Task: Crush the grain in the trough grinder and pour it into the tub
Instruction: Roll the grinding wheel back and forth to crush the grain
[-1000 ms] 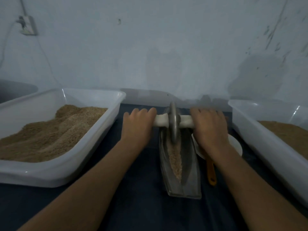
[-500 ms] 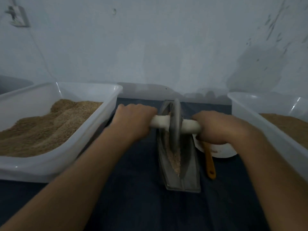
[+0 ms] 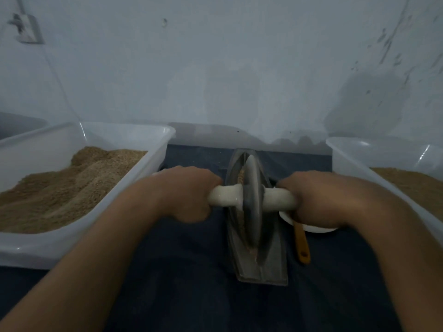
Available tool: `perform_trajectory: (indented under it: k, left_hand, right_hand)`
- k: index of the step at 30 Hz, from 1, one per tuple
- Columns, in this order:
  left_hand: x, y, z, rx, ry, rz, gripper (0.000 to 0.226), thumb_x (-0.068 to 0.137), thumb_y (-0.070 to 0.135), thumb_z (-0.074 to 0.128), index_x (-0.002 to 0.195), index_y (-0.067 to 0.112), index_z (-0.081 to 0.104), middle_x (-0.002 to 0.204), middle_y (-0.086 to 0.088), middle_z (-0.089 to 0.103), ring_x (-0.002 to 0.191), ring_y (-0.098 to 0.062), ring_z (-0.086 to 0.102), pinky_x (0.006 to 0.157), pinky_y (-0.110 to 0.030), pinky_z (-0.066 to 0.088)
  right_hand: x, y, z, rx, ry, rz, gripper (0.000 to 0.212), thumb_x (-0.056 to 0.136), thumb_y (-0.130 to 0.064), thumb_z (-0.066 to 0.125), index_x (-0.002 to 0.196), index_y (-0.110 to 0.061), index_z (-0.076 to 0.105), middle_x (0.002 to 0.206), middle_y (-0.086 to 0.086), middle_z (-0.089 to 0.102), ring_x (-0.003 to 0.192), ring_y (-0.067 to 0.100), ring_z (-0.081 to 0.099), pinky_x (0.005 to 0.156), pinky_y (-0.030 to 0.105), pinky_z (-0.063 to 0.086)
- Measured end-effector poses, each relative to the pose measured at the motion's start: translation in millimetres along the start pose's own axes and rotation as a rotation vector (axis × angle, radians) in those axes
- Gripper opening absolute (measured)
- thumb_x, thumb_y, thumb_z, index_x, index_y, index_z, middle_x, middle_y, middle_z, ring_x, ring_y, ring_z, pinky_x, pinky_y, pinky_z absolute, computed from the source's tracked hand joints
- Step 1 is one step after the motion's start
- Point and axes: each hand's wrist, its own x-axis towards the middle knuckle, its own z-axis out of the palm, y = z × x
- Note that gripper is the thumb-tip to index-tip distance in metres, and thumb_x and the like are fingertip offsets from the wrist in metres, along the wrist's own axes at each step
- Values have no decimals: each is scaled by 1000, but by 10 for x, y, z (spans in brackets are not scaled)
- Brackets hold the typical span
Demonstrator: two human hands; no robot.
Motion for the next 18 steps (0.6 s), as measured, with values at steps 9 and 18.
perform_trajectory:
  k: [9, 18]
  left_hand:
    - [557, 3, 427, 258, 716, -198, 29, 90, 24, 64, 92, 27, 35, 90, 4, 57, 88, -25, 60, 70, -37, 32]
    - [10, 0, 6, -1, 28, 2, 19, 85, 30, 69, 86, 39, 52, 87, 15, 62, 81, -8, 62, 72, -34, 50]
  right_hand:
    - [578, 12, 363, -232, 712, 135, 21, 87, -13, 64, 101, -23, 53, 98, 1, 64, 91, 26, 60, 72, 37, 40]
    - [15, 9, -4, -25, 52, -18, 17, 84, -21, 67, 85, -37, 59, 86, -11, 64, 75, 9, 61, 60, 28, 49]
